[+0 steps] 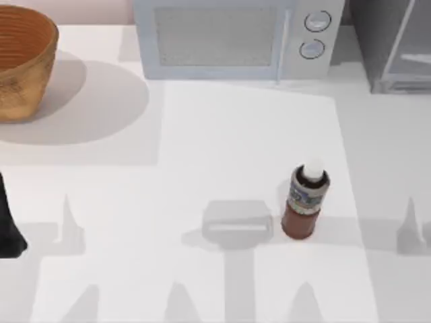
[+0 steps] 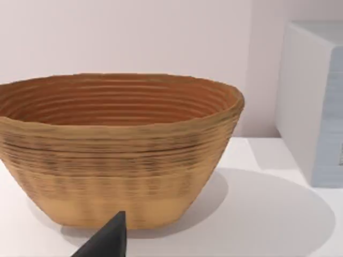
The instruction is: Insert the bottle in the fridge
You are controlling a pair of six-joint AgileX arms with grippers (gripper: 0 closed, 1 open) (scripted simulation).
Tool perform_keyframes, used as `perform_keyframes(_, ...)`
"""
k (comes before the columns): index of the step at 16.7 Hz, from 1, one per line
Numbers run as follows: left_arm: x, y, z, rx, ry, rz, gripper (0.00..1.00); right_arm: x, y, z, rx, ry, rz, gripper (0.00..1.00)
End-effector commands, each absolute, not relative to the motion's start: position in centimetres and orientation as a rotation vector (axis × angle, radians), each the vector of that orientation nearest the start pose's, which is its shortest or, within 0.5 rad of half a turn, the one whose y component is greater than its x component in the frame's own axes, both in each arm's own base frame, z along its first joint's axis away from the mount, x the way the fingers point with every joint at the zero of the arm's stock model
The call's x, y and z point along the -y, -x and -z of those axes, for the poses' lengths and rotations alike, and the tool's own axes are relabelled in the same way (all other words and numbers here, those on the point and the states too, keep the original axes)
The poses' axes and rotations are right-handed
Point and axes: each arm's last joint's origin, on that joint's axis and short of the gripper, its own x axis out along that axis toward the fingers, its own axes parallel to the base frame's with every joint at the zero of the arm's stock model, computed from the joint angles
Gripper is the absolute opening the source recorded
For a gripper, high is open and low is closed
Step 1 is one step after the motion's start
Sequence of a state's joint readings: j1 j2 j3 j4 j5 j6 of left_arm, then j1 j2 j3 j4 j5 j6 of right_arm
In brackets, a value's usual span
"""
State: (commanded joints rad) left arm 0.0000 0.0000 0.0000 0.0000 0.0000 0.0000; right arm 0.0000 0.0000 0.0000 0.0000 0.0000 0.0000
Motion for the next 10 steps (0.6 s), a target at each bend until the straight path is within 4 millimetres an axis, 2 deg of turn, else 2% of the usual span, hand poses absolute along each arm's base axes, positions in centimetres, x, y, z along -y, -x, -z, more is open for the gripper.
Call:
perform_keyframes(5, 0.1, -10.6, -16.0, 0.000, 0.000, 0.000, 1.00, -0.3, -10.9, -15.8, -0.015, 0.005, -0.057, 1.00)
perform_keyframes(10, 0.1, -10.6, -16.0, 0.000, 0.000, 0.000, 1.00, -1.4, -12.7, -15.8, -0.054, 0.023, -0.186, 1.00)
